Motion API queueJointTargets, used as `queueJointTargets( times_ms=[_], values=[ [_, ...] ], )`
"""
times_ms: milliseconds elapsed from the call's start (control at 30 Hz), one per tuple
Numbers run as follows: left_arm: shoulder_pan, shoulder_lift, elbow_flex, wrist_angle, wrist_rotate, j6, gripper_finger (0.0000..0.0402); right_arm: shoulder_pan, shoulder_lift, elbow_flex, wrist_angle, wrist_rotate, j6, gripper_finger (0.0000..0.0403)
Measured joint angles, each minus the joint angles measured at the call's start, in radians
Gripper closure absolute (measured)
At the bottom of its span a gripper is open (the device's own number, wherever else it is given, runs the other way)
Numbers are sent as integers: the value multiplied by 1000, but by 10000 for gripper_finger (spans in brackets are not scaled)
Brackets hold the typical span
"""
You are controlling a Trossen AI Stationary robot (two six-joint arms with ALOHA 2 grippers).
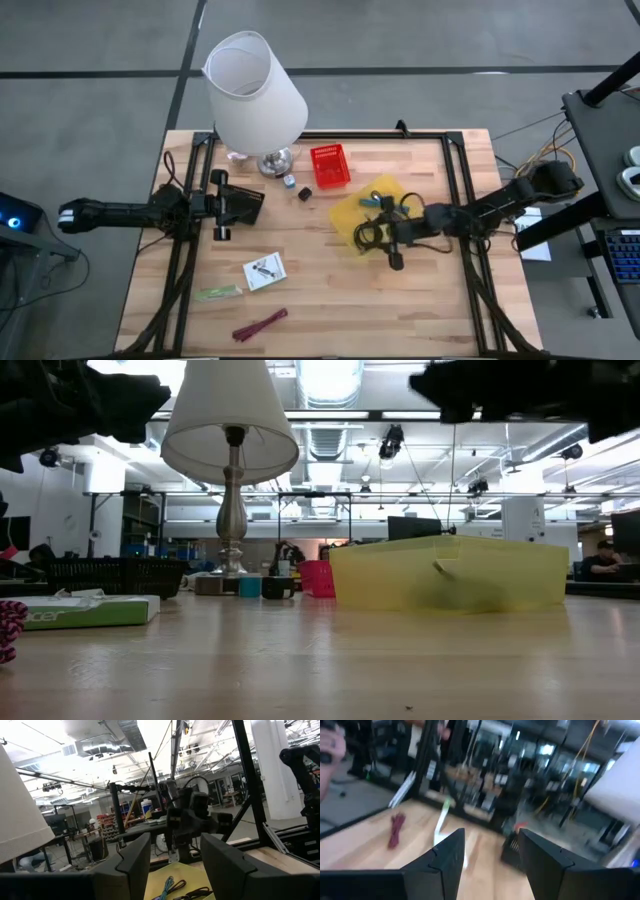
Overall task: Pick and place items into bin
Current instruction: Put the red charger cable into the yellow bin
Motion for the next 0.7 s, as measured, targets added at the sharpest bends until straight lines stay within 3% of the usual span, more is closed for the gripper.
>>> queueJointTargets(
  times_ms=[100, 267, 700],
  values=[
    [0, 0, 0, 0, 0, 0, 245, 1, -35, -58, 88, -2, -64, 232],
    [0, 0, 0, -1, 0, -1, 245, -1, -66, -115, 95, 1, -143, 236],
    [0, 52, 1, -9, 0, 57, 245, -1, -61, -117, 89, 38, -261, 253]
  ],
)
